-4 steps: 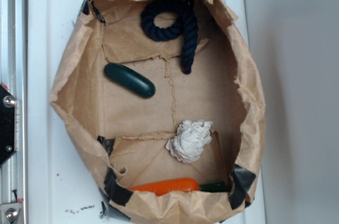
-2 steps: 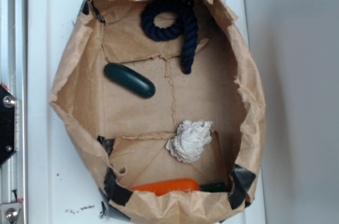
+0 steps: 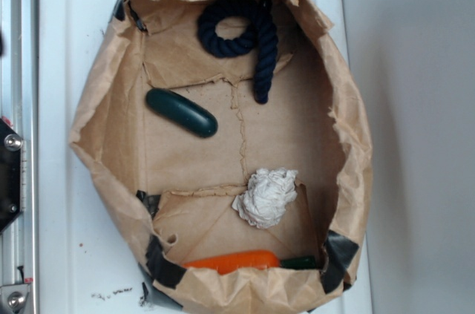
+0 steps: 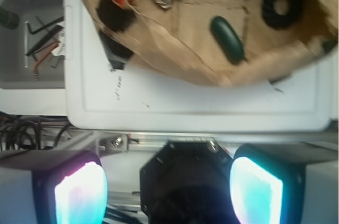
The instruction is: Grab the carrot.
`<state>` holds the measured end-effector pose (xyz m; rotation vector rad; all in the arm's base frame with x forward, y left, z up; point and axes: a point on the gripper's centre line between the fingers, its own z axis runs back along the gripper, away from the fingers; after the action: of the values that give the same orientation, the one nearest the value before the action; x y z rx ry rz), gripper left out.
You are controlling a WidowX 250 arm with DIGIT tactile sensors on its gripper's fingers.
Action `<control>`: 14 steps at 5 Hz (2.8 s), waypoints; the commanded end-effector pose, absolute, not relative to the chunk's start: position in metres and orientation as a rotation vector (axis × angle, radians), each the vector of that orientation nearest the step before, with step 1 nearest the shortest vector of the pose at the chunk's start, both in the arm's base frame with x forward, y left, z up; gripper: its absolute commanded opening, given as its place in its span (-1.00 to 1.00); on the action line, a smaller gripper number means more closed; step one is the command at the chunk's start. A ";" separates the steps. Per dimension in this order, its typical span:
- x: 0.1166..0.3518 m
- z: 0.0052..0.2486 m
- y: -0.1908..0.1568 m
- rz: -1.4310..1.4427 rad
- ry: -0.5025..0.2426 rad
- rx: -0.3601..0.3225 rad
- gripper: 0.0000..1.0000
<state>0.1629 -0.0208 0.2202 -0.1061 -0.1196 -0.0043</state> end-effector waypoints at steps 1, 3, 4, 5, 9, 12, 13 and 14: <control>0.221 0.205 0.001 0.102 -0.192 -0.193 1.00; 0.274 0.169 -0.008 0.161 -0.278 -0.083 1.00; 0.292 0.142 -0.006 0.190 -0.248 -0.010 1.00; 0.297 0.120 -0.017 0.182 -0.231 0.016 1.00; 0.283 0.085 -0.061 0.087 -0.120 -0.254 1.00; 0.283 0.085 -0.061 0.087 -0.120 -0.254 1.00; 0.282 0.072 -0.070 0.055 -0.108 -0.221 1.00; 0.290 0.063 -0.079 0.016 -0.156 -0.258 1.00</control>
<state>0.2867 -0.0771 0.0500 -0.2545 -0.1151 0.0390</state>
